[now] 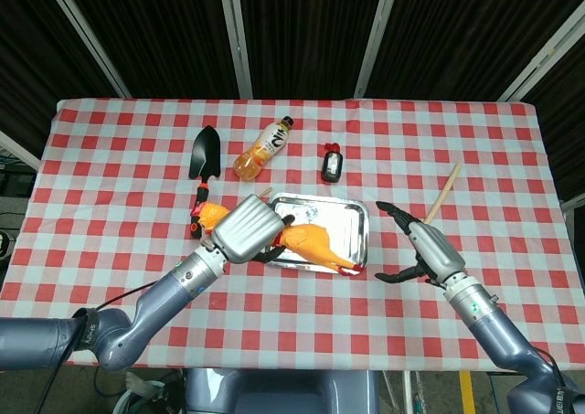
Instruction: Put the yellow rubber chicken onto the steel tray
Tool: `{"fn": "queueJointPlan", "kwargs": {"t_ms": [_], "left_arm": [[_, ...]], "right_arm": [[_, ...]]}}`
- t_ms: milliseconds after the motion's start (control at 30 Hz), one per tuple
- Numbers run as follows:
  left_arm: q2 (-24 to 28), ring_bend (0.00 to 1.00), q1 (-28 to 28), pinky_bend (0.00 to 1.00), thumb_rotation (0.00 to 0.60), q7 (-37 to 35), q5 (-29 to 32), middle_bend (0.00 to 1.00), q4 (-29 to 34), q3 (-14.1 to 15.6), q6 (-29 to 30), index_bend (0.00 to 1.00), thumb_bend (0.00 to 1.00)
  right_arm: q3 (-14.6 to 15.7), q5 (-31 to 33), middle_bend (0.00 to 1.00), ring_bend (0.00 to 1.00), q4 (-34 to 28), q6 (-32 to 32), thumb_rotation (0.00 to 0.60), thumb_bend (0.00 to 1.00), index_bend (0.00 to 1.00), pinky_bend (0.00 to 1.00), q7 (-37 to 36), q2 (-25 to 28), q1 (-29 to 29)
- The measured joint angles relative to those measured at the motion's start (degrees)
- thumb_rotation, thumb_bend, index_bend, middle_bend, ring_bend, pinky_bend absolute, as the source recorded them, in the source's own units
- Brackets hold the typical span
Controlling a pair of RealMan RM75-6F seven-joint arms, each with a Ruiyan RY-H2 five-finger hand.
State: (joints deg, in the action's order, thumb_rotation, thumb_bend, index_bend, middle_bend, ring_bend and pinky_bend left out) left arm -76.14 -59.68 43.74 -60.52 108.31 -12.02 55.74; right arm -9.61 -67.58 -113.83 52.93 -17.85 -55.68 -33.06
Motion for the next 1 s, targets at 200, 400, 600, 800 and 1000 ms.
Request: {"fn": "queueJointPlan", "kwargs": {"t_ms": [200,400,600,800,1000], "left_arm": [[-2.0,0.65,-1.7,0.85,0.6,5.0,3.5,0.72,0.2,-0.1,2.6,0.58,0.58],[-3.7,0.65,-3.5,0.85,0.6,7.0,6.8,0.72,0.0,-0.8,3.9,0.58,0.58],[-5.3,0.65,-5.0,0.85,0.6,8.0,8.5,0.72,-0.6,-1.0,4.4,0.58,0.58],[-6.4,0.65,-6.4,0.85,0.6,8.5,9.7,0.72,-1.0,-1.5,4.7,0.58,0.57],[-7.1,0.65,-7.8,0.85,0.6,9.6,11.0,0.72,-0.9,-1.8,5.1,0.58,0.57]], "right_arm": [[-0.8,-0.4,0.11,0.08,-2.4,-1.2,0.6,0.04,0.03,0.11,-2.7,1.6,0.1],[-1.8,-0.9,0.11,0.08,-3.9,-2.4,0.6,0.04,0.01,0.11,-4.4,2.3,-0.1],[-3.0,0.8,0.11,0.08,-4.6,-2.3,0.6,0.07,0.01,0.11,-4.0,1.4,-0.8],[-3.8,3.4,0.11,0.08,-4.3,-1.9,0.6,0.08,0.01,0.11,-1.7,-0.5,-1.8],[-4.0,6.7,0.11,0.08,-2.7,-2.3,0.6,0.08,0.02,0.11,1.2,-2.8,-3.3]]}}
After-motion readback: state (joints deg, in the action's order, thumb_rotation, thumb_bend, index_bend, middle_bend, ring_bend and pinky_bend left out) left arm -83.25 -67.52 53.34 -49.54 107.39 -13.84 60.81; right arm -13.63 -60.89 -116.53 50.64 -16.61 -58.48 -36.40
